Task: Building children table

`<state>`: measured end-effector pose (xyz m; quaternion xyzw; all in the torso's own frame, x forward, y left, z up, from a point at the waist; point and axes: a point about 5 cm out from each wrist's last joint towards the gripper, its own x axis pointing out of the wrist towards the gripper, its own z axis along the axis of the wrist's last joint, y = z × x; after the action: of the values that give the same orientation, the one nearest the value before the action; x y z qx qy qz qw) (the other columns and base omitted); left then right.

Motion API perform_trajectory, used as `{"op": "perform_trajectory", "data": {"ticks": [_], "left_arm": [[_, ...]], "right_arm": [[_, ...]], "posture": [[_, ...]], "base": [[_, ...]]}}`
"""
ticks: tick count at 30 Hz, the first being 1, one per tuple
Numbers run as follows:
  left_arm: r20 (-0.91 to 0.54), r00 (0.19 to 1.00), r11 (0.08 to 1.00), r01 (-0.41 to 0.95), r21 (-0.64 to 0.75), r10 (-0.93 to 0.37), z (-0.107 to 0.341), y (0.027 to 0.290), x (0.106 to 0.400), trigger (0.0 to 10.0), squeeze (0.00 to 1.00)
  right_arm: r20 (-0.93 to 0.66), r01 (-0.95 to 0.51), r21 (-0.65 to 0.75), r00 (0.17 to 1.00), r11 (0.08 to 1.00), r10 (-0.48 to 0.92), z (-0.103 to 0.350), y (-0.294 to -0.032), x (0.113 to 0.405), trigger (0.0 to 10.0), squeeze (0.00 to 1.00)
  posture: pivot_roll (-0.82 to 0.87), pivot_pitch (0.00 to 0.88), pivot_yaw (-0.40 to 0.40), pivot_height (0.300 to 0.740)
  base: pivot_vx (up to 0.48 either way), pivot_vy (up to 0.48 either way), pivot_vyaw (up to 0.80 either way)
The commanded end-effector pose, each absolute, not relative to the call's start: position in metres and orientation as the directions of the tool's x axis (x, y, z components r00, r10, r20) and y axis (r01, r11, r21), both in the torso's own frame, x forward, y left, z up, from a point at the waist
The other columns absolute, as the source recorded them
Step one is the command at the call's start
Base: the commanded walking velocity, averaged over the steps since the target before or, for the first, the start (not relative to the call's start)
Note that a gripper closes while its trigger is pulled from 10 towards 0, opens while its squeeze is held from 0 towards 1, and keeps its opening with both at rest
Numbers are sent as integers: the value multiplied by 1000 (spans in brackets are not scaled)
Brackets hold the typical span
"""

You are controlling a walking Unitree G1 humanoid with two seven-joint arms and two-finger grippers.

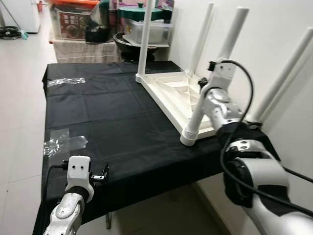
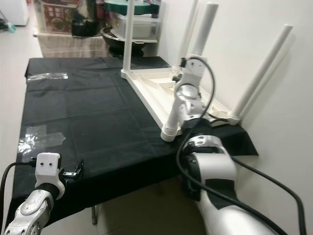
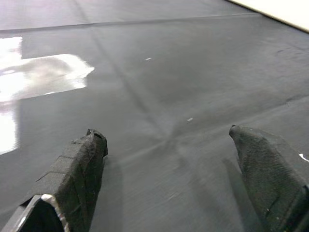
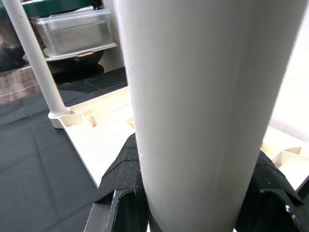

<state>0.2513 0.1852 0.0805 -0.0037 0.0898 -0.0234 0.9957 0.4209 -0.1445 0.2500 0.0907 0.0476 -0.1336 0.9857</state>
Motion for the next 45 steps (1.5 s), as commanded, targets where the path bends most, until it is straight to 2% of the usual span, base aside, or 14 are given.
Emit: {"op": "perform_trajectory", "data": {"ticks": [1,4,5,11,12,19,20,30,39,40,42,43,44,45], "left_arm": [[-195,979,998,57,-10,-58,78,182,252,10000,0],[-195,979,998,56,-9,-57,78,183,252,10000,0],[-195,979,998,54,-9,-55,78,183,252,10000,0],[-197,979,999,52,-12,-53,77,183,251,10000,0],[-197,979,999,52,-15,-54,76,182,251,10000,0],[-199,979,999,48,-11,-49,76,184,250,10000,0],[-199,979,999,47,-10,-49,76,185,250,10000,0],[-197,979,998,55,-4,-55,77,185,251,10000,0],[-193,980,998,55,-2,-55,79,185,253,10000,0],[-194,979,998,55,-3,-55,79,185,253,10000,0],[-195,979,998,55,-3,-55,79,185,253,10000,0],[-196,979,998,56,-4,-56,79,185,254,10000,0],[-196,979,998,56,-4,-56,78,185,254,10000,0],[-196,979,998,55,-4,-55,78,185,254,10000,0]], "right_arm": [[-281,265,214,939,940,-200,217,-135,418,10000,0],[-253,269,223,944,937,-211,221,-138,419,10000,0],[-239,276,223,945,935,-222,223,-144,419,10000,1000],[-230,249,180,951,952,-205,229,-161,420,10000,1000],[-198,201,199,967,959,-162,234,-171,421,10000,0],[-20,-223,255,972,941,235,254,-183,417,10000,0],[-17,-233,250,969,940,245,254,-184,417,0,0],[-207,1,297,976,955,63,194,-169,413,0,0],[-312,451,141,865,881,-393,173,-167,401,0,0],[-296,370,145,901,918,-317,180,-147,403,4549,0],[-292,348,146,910,926,-295,182,-141,403,4549,0],[-190,304,190,944,933,-269,199,-142,406,10000,553],[-178,283,207,952,936,-249,204,-145,408,10000,1000],[-169,259,215,960,942,-225,208,-148,410,10000,1000]], "posture": [[69,0,-138,740],[67,0,-138,740],[67,0,-138,740],[59,0,-141,740],[59,0,-143,740],[57,0,-142,740],[57,0,-142,740],[67,0,-132,740],[68,0,-129,740],[69,0,-126,740],[69,0,-126,740],[65,0,-127,740],[65,0,-129,740],[64,0,-129,740]], "base": [[0,0,0],[0,0,0],[0,0,0],[0,0,0],[0,0,0],[0,0,0],[0,0,0],[0,0,0],[0,0,0],[0,0,0],[0,0,0],[0,0,0],[0,0,0],[0,0,0]]}}
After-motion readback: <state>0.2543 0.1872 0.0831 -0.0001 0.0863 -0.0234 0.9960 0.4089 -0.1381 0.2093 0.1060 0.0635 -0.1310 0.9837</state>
